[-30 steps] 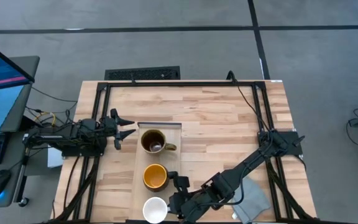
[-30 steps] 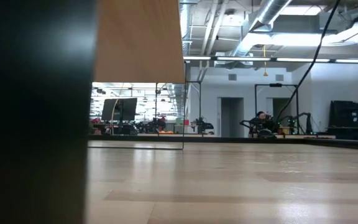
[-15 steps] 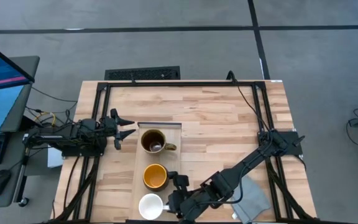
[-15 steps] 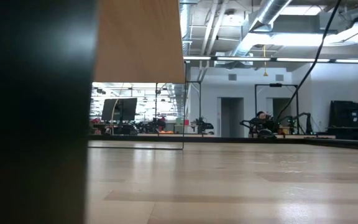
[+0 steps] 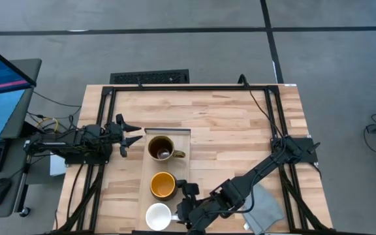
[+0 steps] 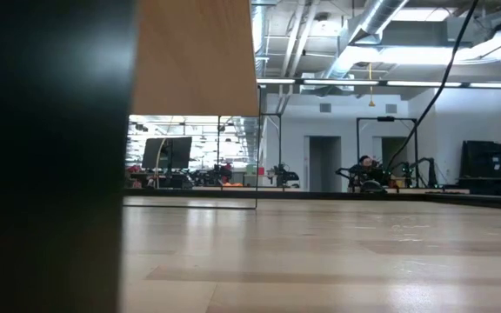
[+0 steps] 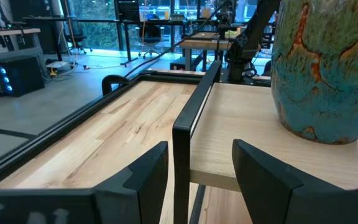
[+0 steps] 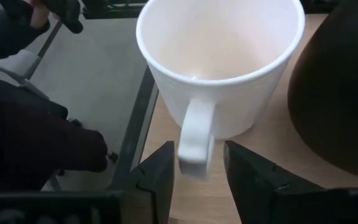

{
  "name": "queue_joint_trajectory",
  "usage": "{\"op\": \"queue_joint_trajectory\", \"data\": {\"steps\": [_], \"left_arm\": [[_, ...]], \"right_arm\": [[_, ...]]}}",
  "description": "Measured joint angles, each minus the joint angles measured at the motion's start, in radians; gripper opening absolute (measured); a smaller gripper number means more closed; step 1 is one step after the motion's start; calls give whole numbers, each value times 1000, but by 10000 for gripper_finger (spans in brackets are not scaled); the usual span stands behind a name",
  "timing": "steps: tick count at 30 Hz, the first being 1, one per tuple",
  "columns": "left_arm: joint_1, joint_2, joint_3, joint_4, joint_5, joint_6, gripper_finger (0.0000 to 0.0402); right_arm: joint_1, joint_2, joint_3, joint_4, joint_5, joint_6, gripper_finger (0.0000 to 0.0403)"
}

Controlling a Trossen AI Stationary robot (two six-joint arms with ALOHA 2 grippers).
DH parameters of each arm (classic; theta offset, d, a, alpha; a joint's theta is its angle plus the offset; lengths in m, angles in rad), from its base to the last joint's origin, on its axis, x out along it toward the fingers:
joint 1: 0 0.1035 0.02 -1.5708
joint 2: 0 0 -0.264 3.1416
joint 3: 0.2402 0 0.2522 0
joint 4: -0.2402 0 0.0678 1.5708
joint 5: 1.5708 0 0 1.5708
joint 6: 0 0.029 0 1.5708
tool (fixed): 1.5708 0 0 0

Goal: Stack small to large cups/mugs on shelf
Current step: Put the white mug on the shelf

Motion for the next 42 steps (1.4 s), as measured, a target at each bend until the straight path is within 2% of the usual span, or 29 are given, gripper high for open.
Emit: {"op": "queue_joint_trajectory", "data": {"steps": [34,42], "left_arm": [[0,0,0,0,0,-41,169],[0,0,0,0,0,-39,169]], "right_arm": [[-3,0,0,-76,2,53,174],[-3,0,0,-73,-40,52,171]]}}
